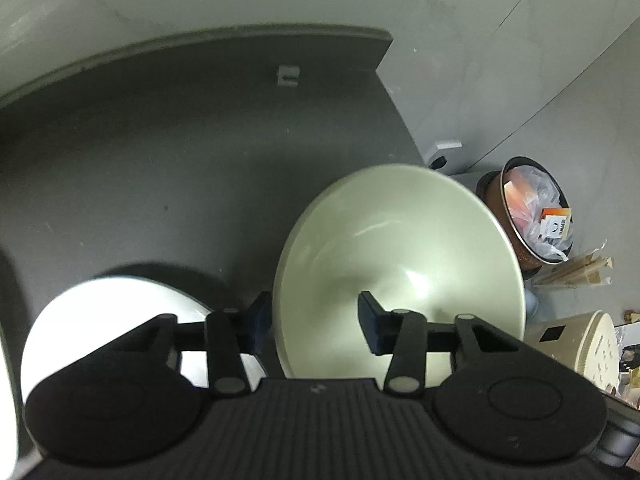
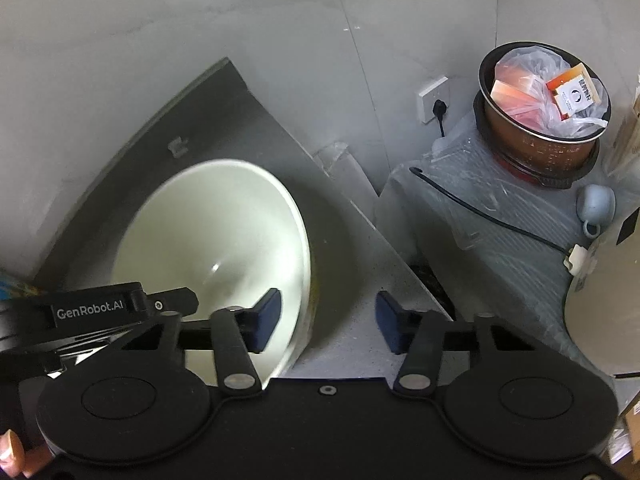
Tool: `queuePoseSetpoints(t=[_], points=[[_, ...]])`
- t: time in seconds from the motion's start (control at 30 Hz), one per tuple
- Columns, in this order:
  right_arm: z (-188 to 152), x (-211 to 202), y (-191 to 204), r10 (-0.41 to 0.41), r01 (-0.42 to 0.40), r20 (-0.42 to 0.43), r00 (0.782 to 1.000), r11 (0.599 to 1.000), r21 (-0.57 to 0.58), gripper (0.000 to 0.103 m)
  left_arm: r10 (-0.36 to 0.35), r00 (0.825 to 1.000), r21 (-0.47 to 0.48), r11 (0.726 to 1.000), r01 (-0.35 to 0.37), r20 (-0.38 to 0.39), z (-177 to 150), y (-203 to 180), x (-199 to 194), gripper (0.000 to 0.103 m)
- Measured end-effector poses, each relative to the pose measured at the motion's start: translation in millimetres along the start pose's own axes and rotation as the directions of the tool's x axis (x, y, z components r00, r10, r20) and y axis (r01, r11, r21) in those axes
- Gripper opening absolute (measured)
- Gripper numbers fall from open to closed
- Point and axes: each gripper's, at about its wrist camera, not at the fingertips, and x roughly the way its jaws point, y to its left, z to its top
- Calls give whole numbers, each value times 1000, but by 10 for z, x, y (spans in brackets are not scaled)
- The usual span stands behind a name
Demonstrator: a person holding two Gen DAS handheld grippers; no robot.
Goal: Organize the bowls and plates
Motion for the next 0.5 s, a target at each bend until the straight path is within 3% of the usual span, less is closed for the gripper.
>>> queuePoseSetpoints(t=[0.03, 0.1, 0.2, 0.37, 0.5], points=[[3, 23, -20, 21, -21, -14, 1000, 1000, 23, 32, -2, 1000, 1, 1000, 2, -6, -7, 1, 24, 37], [9, 61, -15, 63, -61, -30, 998, 997, 42, 14, 6, 1000, 9, 1000, -6, -10, -27, -5, 54, 33], [12, 55, 59, 15, -15, -27, 1000, 1000, 6, 11, 10, 1000, 4, 1000, -10, -15, -30, 10, 67, 25], [-53, -66, 39, 28, -28, -15, 999, 1000, -7, 11, -15, 1000, -34, 999, 14, -16, -27, 101, 1, 12], [-86, -176, 34, 37, -37, 3, 999, 999, -11, 11, -45, 999, -43, 998, 45, -6, -74, 133, -116, 8]])
